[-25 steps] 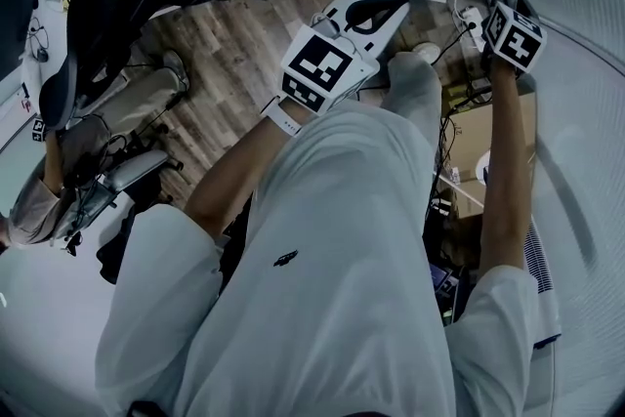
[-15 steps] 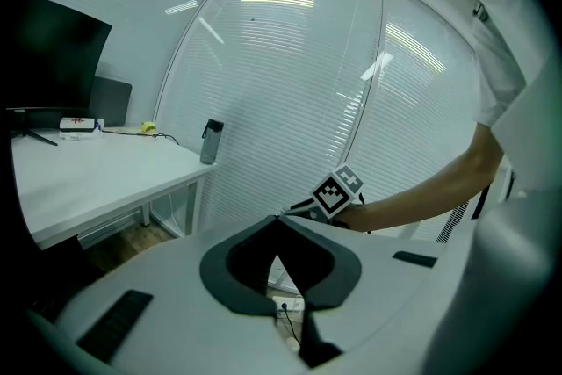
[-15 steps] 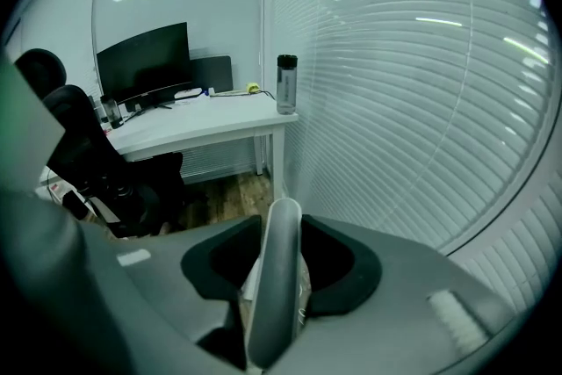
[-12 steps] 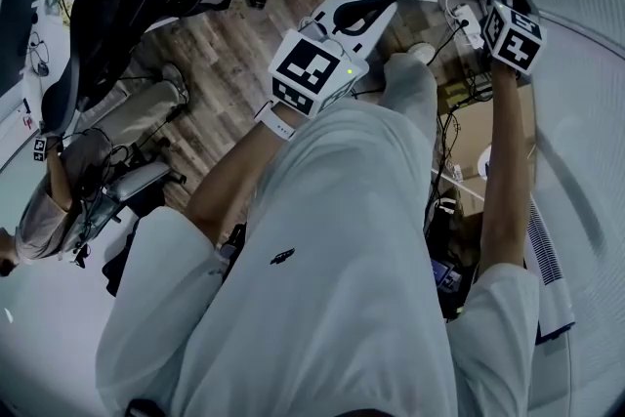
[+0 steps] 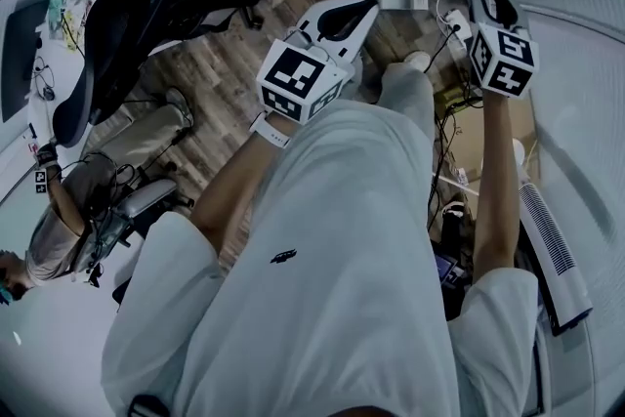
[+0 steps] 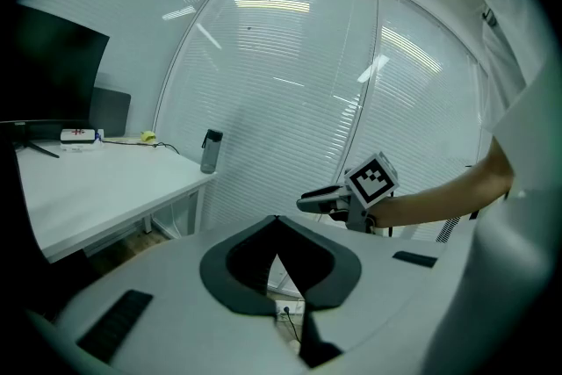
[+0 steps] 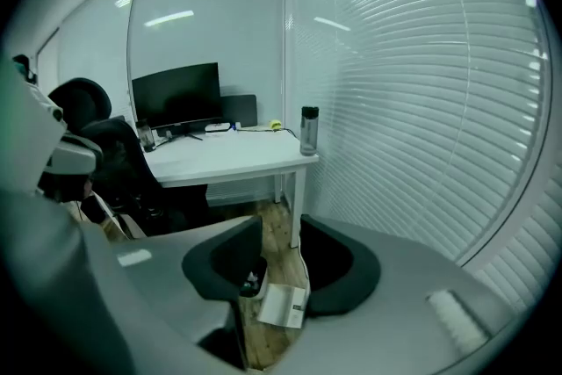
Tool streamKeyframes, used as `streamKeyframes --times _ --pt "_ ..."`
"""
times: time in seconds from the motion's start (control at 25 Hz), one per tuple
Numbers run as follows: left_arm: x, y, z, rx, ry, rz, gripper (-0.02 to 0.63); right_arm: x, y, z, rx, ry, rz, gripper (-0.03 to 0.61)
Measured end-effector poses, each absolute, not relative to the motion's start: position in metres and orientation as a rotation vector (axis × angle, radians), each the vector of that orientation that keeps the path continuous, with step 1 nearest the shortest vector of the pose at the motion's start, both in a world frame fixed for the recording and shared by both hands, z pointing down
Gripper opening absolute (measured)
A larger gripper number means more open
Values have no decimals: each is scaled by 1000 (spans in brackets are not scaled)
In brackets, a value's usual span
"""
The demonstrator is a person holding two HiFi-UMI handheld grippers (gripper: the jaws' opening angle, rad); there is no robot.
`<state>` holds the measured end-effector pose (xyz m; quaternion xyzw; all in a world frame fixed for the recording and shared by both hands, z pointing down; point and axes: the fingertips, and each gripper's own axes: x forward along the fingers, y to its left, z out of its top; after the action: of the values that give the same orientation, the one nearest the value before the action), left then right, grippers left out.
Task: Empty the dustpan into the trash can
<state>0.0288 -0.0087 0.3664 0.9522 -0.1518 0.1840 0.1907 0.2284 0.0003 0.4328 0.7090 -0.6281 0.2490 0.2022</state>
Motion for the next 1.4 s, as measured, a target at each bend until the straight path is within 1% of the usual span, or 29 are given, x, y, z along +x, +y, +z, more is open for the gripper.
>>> streamKeyframes --times 0.32,0.48,0.76,1.4 --pt "13 -20 342 2687 -465 498 8 203 12 385 2053 -1834 709 147" --pt "1 -27 326 2694 -505 478 8 184 15 364 2027 -1893 718 124" --pt "-18 -36 300 2694 -568 457 8 156 23 313 2004 -1984 592 109" --pt "-37 -38 247 2750 -602 378 8 135 62 239 2063 -2035 396 24"
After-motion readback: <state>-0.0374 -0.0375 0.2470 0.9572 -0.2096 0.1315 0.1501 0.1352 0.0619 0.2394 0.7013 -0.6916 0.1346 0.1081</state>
